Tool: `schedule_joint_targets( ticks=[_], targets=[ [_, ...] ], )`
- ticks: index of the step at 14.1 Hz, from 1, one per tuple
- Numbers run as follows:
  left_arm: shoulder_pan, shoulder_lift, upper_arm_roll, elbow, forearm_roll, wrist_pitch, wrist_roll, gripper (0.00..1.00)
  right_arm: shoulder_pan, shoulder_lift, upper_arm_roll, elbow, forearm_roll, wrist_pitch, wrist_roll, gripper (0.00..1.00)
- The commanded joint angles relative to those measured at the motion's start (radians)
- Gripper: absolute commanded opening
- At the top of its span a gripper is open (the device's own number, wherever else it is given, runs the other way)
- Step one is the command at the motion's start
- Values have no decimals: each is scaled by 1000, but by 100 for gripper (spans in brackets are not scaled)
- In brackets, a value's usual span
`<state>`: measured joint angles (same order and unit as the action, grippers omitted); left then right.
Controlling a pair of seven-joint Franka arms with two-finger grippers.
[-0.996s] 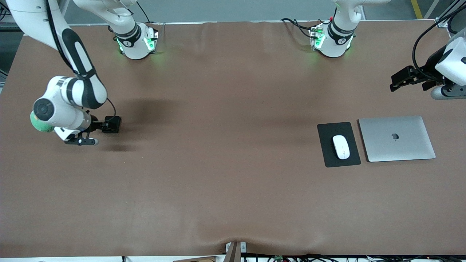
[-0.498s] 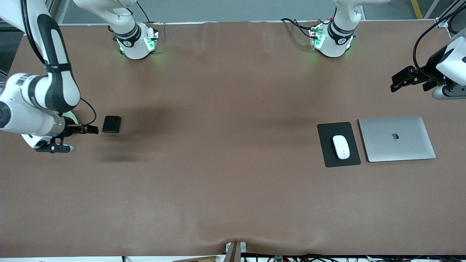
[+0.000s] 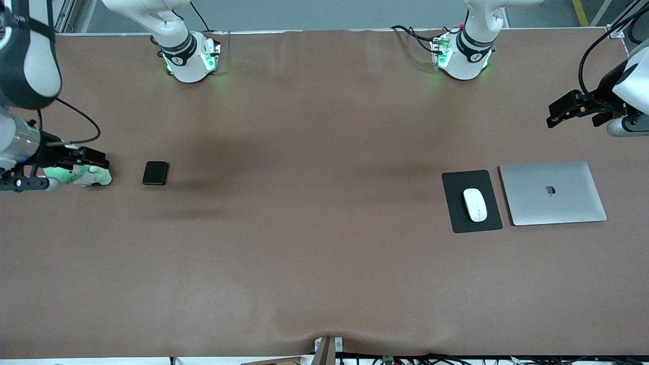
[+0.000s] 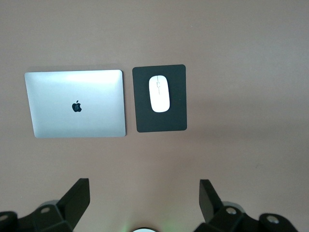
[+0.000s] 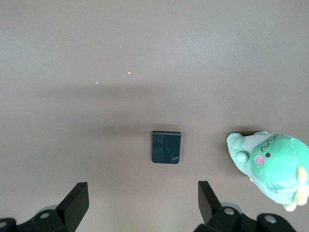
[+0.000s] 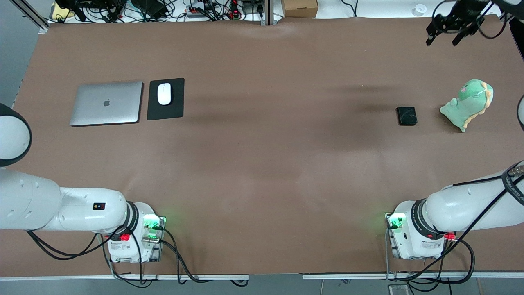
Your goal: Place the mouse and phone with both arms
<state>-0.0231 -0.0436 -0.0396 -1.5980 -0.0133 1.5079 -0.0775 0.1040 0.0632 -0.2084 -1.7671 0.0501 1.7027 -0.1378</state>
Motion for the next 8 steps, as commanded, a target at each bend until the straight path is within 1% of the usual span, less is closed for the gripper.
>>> schedule_joint_targets(
  ticks=[1,2,3,7,8],
  targets=[
    [3,14,6,26,-10,-3,19,100,-20,9,53,186,-12,-151,-6,100],
    [2,14,6,27,-10,-3,19,100,-36,32,64,265,-12,-211,-3,100],
    [3,14,6,27,-11,-3,19,100,-52,41,66,309,-9,-260,-3,100],
    [3,14,6,27,-14,-3,19,100,-72,27,72,396,2,-307,0,100],
    [3,14,6,26,-14,-3,19,100,-92,24,95,417,4,-337,6,100]
  ],
)
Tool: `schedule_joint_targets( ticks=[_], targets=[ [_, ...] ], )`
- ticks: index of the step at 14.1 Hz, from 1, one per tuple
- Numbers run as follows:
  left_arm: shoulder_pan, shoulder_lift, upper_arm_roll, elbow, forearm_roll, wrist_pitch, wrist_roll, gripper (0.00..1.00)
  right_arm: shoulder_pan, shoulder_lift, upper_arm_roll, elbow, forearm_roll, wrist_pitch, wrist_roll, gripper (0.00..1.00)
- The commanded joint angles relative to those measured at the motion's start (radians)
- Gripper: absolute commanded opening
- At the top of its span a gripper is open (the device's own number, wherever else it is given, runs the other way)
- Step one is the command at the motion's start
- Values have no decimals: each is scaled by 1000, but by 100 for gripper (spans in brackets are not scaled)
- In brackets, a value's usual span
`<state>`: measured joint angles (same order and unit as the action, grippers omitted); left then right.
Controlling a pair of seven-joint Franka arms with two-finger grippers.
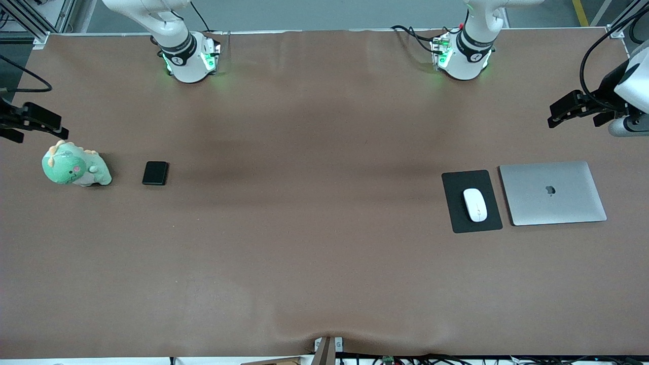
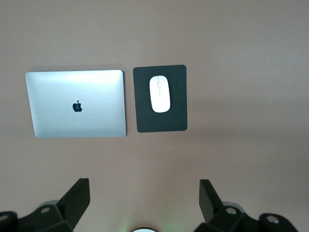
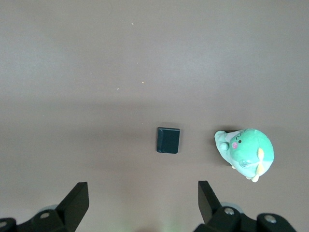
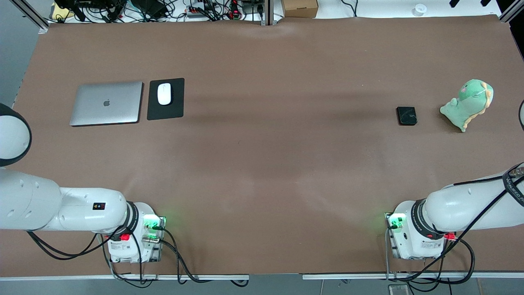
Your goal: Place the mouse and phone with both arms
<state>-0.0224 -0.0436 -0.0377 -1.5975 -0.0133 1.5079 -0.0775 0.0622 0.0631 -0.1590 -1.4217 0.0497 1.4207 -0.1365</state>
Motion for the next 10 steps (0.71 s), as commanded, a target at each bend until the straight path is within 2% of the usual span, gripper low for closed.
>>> schedule_joint_targets(
  ticks=[1,2,7,10],
  targets=[
    [3,14,4,25,-14,-5,19,100,-76,18,76,81,-1,-95,8,100],
    [1,14,4,25,-14,-3,18,100,-102,3,99,82,4,-120,8,100],
    [-1,14,4,25,-16,-5,18,100,-79,-92,88,50,-2,-138,61,100],
    [-1,14,4,25,-16,-3,18,100,-65,-105,81,40,-8,-140,72,100]
  ],
)
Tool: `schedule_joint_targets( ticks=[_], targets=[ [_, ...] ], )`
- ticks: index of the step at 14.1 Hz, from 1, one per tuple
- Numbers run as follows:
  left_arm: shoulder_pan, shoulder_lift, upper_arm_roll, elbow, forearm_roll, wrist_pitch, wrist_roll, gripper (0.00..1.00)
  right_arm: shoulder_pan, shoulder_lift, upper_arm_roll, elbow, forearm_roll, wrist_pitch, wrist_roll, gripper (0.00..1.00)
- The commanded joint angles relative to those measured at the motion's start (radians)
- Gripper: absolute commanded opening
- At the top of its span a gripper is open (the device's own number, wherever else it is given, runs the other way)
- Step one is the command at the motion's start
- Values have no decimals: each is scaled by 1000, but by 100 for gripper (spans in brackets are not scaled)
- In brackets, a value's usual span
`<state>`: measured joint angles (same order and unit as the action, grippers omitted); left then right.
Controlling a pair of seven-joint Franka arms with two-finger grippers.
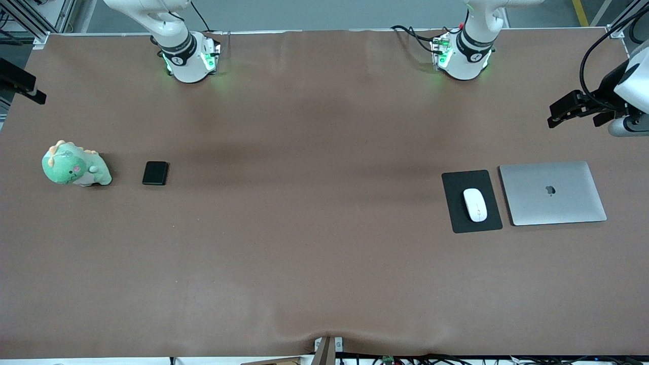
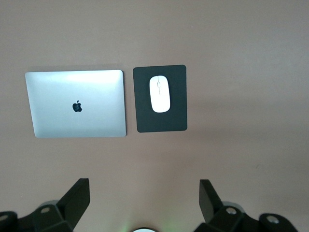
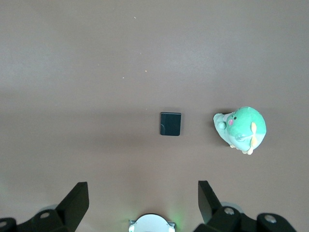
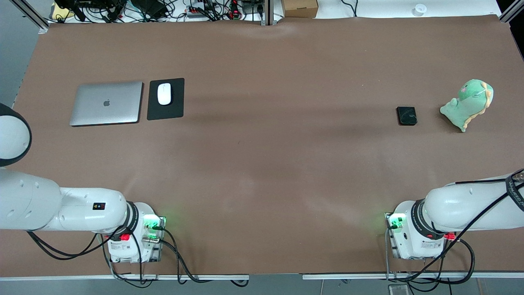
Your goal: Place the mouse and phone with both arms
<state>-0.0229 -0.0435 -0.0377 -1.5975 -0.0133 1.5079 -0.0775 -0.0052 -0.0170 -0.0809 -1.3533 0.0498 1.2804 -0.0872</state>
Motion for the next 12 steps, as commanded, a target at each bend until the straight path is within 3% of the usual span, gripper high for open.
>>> schedule_joint_targets(
  ticks=[1,12],
  targets=[
    [0,14,4,25,-16,-5,18,100,5,-29,0,-29,-5,-1,18,100],
    [1,21,4,27,-19,-3,18,100,8,-26,-4,-30,33,-4,14,100]
  ],
)
